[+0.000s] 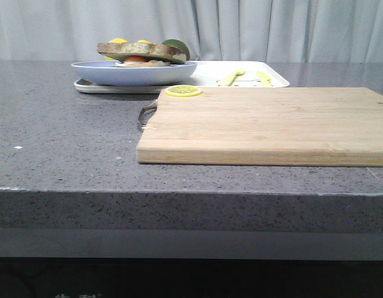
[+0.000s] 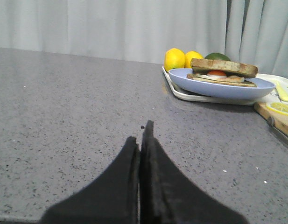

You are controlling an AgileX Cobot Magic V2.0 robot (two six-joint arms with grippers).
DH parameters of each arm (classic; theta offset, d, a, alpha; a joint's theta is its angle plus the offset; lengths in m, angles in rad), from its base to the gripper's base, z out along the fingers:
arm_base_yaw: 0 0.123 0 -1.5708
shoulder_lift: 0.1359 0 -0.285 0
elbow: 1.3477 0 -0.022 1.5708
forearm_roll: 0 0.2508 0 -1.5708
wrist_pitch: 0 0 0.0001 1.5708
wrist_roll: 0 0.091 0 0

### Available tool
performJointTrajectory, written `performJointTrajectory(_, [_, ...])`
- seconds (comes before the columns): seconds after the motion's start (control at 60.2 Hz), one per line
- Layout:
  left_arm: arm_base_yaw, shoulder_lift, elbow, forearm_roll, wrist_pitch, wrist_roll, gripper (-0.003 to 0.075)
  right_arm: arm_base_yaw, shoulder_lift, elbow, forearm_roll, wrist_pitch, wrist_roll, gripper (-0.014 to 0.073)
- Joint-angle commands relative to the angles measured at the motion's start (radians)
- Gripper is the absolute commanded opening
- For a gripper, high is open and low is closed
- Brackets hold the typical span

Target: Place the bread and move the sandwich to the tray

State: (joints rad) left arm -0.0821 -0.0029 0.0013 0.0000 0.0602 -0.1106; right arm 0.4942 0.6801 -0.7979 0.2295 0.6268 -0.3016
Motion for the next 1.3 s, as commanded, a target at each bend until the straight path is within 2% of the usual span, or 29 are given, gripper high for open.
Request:
performJointTrajectory(0.0, [0.010,-0.024,0.005,0.000,-0.107,-0.008,-0.0018,-0.001,0.005,-0.023,0.009,-0.056,-0.010,-0.0067])
performJointTrajectory(1.079, [0.012,-0.022,0.005,0.017,-0.088,-0.008,-0.0018,-0.002,-0.006,-0.022,0.009,-0.051,-0.010,-0.0067])
performJointTrajectory(1.196, [0.012,-0.022,0.005,0.017,-0.088,-0.008,-0.0018,-0.078,-0.062,0.009,-0.042,-0.082,-0.010,-0.0067])
performJointTrajectory(1.279, [0.012,-0.022,0.005,0.017,-0.088,-0.008,-0.0018,-0.180,-0.142,0.079,-0.052,-0.165,-0.010,-0.0067])
